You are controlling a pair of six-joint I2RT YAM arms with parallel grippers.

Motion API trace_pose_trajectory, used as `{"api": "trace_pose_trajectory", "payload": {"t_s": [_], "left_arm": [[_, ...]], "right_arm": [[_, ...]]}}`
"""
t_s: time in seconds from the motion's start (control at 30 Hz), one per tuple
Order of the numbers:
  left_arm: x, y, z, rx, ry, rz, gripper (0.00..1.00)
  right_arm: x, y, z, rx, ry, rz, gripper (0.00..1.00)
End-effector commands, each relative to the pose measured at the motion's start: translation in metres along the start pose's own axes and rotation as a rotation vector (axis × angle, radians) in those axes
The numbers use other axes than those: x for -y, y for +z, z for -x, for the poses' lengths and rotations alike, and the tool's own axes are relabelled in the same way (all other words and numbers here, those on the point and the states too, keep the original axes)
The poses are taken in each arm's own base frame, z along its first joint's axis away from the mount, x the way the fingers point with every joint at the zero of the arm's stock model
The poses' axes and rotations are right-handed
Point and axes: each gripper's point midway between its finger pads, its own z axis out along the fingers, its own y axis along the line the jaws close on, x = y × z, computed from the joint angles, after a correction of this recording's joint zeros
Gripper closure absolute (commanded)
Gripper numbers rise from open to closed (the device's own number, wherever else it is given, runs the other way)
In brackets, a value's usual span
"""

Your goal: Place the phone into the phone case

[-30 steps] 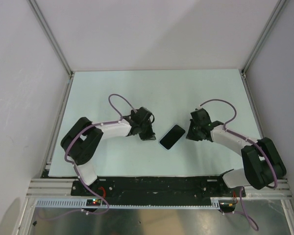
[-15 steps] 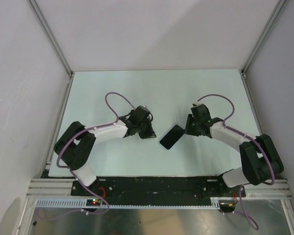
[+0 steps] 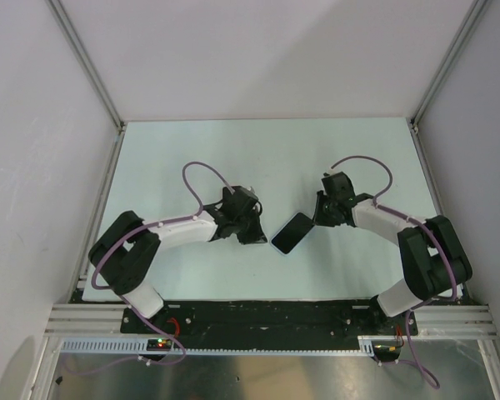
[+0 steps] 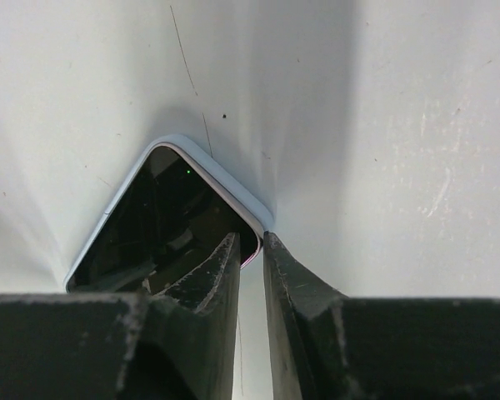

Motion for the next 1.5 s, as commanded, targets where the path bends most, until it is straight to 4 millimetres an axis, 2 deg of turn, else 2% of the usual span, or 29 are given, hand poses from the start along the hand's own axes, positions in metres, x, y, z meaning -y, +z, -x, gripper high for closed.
{"api": "trace_pose_trajectory", "payload": {"t_s": [0.0,0.2,0.53,0.77,0.97,1.33,1.47], "left_arm": [[0.007,0.001,-0.002,0.001,0.024,-0.017,0.97],[0.015,0.004,-0.005,-0.009,0.036,-0.025,0.97],[0.022,0.012,-0.005,-0.023,0.043,-0.030,0.97],[0.026,0.016,-0.003,-0.031,0.044,-0.036,0.97],[0.030,0.018,-0.001,-0.034,0.046,-0.042,0.97],[0.036,0.019,0.002,-0.033,0.052,-0.052,0.97],[0.035,0.019,0.002,-0.033,0.055,-0.051,0.97]], "right_arm": [[-0.005,0.004,0.012,0.028,-0.022,0.006,0.79],[-0.005,0.006,0.000,-0.004,-0.043,-0.024,0.86],[-0.005,0.022,-0.037,-0.081,-0.069,-0.064,0.93],[-0.009,0.028,-0.069,-0.130,-0.091,-0.076,0.95],[-0.004,0.032,-0.090,-0.171,-0.091,-0.107,0.96],[-0.012,0.046,-0.138,-0.280,-0.078,-0.101,0.97],[-0.007,0.047,-0.146,-0.297,-0.062,-0.112,0.98]]}}
